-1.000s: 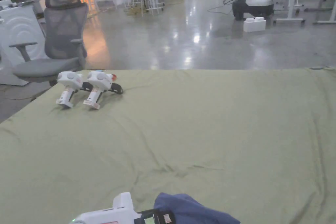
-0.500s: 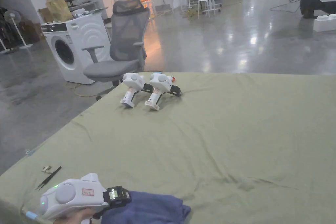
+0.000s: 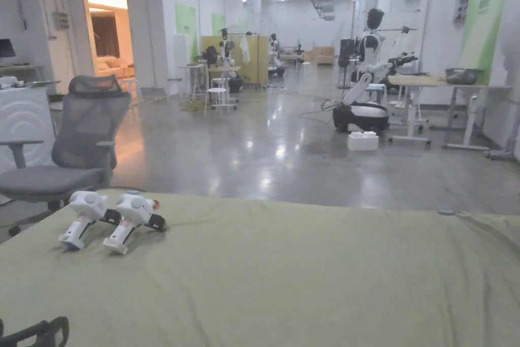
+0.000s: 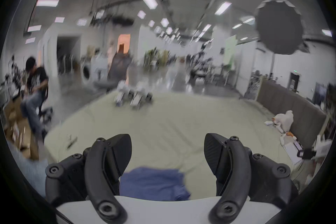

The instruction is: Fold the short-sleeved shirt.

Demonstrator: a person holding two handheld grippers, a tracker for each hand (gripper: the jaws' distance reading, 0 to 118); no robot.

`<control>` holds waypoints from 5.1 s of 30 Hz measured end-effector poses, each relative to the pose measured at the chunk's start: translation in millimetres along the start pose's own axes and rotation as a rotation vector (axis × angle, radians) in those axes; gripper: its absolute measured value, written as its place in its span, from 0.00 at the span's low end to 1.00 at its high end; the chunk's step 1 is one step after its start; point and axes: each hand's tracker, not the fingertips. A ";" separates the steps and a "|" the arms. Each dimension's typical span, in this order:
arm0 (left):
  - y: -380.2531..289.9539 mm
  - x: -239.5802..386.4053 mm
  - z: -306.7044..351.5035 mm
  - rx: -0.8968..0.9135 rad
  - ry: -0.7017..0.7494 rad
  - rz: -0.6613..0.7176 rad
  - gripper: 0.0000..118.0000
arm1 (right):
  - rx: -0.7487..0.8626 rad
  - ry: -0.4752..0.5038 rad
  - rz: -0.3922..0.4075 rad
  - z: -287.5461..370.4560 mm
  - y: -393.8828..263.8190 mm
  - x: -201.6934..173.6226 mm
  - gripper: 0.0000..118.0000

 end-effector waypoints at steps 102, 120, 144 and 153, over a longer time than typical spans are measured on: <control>-14.2 140.8 77.6 0.223 -0.068 -0.032 1.00 | 0.432 -0.111 0.128 75.8 52.7 -38.4 1.00; -14.9 146.3 77.5 0.205 -0.082 -0.059 1.00 | 0.418 -0.081 0.101 75.8 54.1 -39.2 1.00; -10.0 158.9 81.1 0.165 -0.139 -0.057 1.00 | 0.210 -0.234 -0.119 74.7 73.8 -58.5 1.00; -11.2 158.0 81.4 0.163 -0.142 -0.048 1.00 | 0.273 -0.223 -0.083 83.0 75.2 -66.6 1.00</control>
